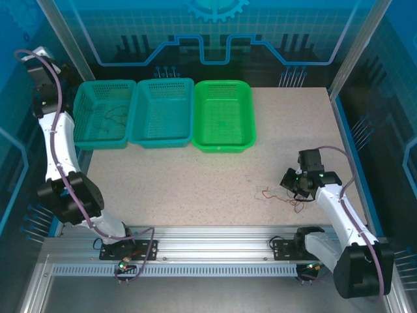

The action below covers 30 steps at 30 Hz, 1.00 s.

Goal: Untangle the cables

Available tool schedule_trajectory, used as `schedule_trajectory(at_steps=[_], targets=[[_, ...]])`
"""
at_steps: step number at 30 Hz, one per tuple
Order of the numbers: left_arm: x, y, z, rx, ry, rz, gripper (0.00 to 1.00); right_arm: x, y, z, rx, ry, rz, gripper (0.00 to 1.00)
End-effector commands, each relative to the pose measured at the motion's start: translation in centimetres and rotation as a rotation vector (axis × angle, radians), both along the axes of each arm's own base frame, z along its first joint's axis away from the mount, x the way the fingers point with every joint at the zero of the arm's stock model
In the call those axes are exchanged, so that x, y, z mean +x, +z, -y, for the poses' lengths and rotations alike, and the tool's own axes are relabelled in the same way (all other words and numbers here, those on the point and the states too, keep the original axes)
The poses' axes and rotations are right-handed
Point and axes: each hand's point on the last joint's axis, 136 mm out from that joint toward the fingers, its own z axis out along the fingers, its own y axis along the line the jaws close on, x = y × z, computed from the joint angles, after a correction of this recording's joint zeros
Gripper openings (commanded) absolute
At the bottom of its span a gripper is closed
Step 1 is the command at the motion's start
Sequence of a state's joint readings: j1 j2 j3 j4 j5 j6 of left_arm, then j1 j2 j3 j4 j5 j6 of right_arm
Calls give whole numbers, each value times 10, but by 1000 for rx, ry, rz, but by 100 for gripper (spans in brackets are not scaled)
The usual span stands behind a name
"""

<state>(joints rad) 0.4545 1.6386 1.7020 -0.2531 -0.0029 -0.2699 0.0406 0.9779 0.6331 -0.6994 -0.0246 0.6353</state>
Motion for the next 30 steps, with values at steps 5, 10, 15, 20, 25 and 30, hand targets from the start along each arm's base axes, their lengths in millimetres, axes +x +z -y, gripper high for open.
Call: schedule_trajectory(at_steps=[5, 10, 15, 20, 25, 30], targets=[[13, -70, 4, -168, -13, -84, 38, -2, 12, -14, 44, 73, 23, 0], [0, -51, 29, -257, -78, 5, 48, 7, 30, -47, 189, 219, 96, 0], [-19, -5, 98, -320, -285, 154, 48, 13, 55, -74, 253, 370, 173, 0], [-51, 30, 218, -221, -602, 226, 50, 15, 76, -95, 292, 482, 209, 0], [-96, 26, 325, -177, -907, 229, 51, 18, 92, -114, 318, 538, 233, 0], [-152, -8, 415, -131, -1190, 207, 52, 32, 86, -104, 285, 330, 179, 0]])
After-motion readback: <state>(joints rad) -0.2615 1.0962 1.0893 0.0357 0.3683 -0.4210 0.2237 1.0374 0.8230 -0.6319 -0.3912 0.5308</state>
